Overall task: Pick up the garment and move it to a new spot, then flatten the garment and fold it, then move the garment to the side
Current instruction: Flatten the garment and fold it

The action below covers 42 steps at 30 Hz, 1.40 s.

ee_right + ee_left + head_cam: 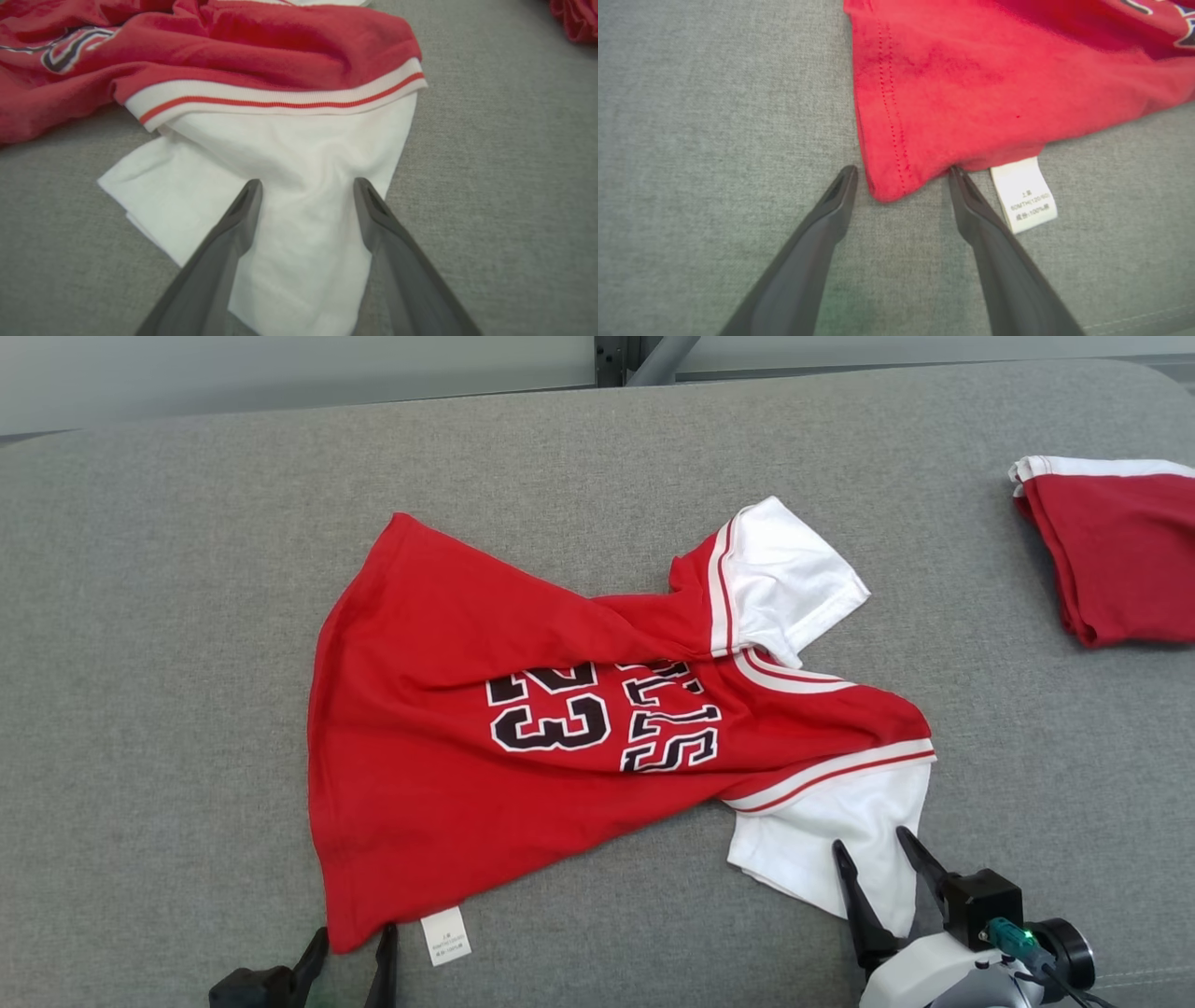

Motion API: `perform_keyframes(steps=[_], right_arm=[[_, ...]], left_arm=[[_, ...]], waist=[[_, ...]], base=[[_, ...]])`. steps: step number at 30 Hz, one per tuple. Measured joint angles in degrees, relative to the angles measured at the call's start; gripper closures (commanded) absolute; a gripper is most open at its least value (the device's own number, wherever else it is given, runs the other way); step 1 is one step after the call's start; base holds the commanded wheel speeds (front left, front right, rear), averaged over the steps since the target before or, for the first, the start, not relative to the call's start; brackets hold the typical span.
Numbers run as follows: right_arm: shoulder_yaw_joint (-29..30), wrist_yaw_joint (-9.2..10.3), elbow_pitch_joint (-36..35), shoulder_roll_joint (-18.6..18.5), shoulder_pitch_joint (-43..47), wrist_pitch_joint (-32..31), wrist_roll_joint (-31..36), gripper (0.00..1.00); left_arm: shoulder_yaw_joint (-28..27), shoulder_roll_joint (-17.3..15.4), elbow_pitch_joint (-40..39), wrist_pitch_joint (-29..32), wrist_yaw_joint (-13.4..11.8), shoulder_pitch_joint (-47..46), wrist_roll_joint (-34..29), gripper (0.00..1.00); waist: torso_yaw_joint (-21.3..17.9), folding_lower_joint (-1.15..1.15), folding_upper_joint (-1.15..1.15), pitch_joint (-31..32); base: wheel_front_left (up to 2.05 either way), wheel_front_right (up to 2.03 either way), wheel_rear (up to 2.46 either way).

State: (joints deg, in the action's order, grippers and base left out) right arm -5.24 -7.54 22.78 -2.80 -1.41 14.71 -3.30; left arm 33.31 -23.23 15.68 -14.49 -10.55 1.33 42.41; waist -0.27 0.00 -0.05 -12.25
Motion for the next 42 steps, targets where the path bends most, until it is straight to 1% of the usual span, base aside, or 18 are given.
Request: perform_keyframes(steps=[8,14,15,17,18,19,20,21,22,23,24,26,28,30,32,36,39,42], right_arm=[[-1.1,0.00,0.5,0.0,0.2,-0.5,-0.4,0.00],[-0.9,0.00,1.1,0.0,0.2,-0.8,-0.9,0.00],[-0.7,0.00,1.3,0.0,0.1,-0.9,-0.9,0.00],[-0.2,-0.01,1.6,0.0,0.1,-1.4,-0.8,0.00],[0.2,-0.02,1.9,0.1,0.0,-1.8,-0.8,0.00],[0.6,-0.03,2.1,0.1,0.0,-2.3,-0.7,0.00],[0.8,-0.08,2.4,0.1,0.0,-2.8,-0.5,0.00],[0.8,-0.08,2.6,0.1,-0.2,-3.4,-0.6,0.00],[0.5,-0.08,2.8,0.1,-0.3,-4.1,-1.1,0.09],[-0.2,-0.03,2.9,0.0,-0.4,-4.4,-1.6,0.84],[-0.9,0.00,2.8,-0.1,-0.5,-4.5,-2.9,1.00],[-1.9,0.03,2.4,-0.2,-0.7,-4.8,-6.7,1.00],[-2.3,0.02,0.9,-0.2,-1.1,-4.8,-11.1,1.00],[-2.7,0.03,-2.9,0.0,-1.7,-4.8,-16.1,1.00],[-2.9,0.04,-8.7,0.0,-3.1,-5.5,-21.7,1.00],[-2.1,0.03,-24.9,-0.8,-3.6,-9.6,-33.3,1.00],[2.0,0.07,-37.2,-2.5,-3.4,-12.6,-40.0,1.00],[5.9,0.07,-46.7,-2.6,-4.0,-15.4,-43.6,1.00]], left_arm=[[-1.1,1.5,1.7,-0.3,3.1,-1.7,1.1,0.00],[-1.0,2.1,2.1,-0.3,4.0,-2.1,1.4,0.00],[-1.0,2.2,2.3,-0.2,4.2,-2.3,1.7,0.09],[-1.0,2.4,2.5,-0.1,4.4,-2.6,1.9,0.55],[-1.0,2.4,2.6,0.1,4.5,-2.7,2.0,0.73],[-1.0,2.4,2.8,0.1,4.5,-2.8,2.2,0.94],[-1.0,2.4,2.9,0.3,4.7,-2.9,2.7,1.00],[-0.9,2.4,3.0,0.6,5.1,-3.1,3.0,1.00],[-0.8,2.4,3.1,0.9,5.5,-3.2,3.1,1.00],[-0.7,2.6,3.0,1.1,5.8,-3.2,3.5,1.00],[-0.8,2.6,2.9,1.3,6.1,-3.2,4.0,1.00],[-1.2,2.6,2.2,1.8,6.9,-3.1,5.2,1.00],[-2.1,2.7,0.2,2.3,8.1,-2.6,7.7,1.00],[-3.1,2.0,-3.8,2.9,9.3,-2.2,9.2,1.00],[-4.9,0.1,-9.6,4.0,10.2,-1.8,11.6,1.00],[-8.0,-5.5,-26.1,7.0,11.1,-1.5,14.2,1.00],[-12.1,-10.1,-38.3,9.3,9.8,-0.8,15.8,1.00],[-17.2,-13.4,-48.1,11.5,7.9,-1.5,19.0,1.00]], waist=[[-0.4,0.00,0.00,0.1],[-0.9,0.00,0.00,0.1],[-0.9,0.00,0.00,0.1],[-1.0,0.00,0.00,0.0],[-1.1,0.00,0.00,0.0],[-1.1,0.00,0.00,-0.1],[-1.1,0.00,0.00,-0.2],[-1.1,0.00,0.00,-0.2],[-1.1,0.00,0.00,-0.2],[-1.0,0.00,0.00,-0.2],[-1.0,0.00,0.00,-0.1],[-1.0,0.00,0.00,0.1],[-1.1,0.00,0.00,0.4],[-1.3,0.00,0.00,0.7],[-1.6,0.00,0.00,1.1],[-2.0,0.00,0.00,2.0],[-2.1,0.00,0.00,2.2],[-2.1,0.00,0.00,1.6]], base=[[0.00,0.00,0.00],[0.00,0.00,0.00],[0.00,0.00,0.00],[0.00,0.00,0.00],[0.00,0.00,0.00],[0.00,0.00,0.00],[0.00,0.00,0.00],[0.00,0.00,0.00],[0.00,0.00,0.00],[0.00,0.00,0.00],[0.00,0.00,0.00],[0.00,0.00,0.00],[0.00,0.00,0.00],[0.00,0.00,0.00],[0.00,0.00,0.00],[0.00,0.00,0.00],[0.00,0.00,0.00],[0.00,0.00,0.00]])
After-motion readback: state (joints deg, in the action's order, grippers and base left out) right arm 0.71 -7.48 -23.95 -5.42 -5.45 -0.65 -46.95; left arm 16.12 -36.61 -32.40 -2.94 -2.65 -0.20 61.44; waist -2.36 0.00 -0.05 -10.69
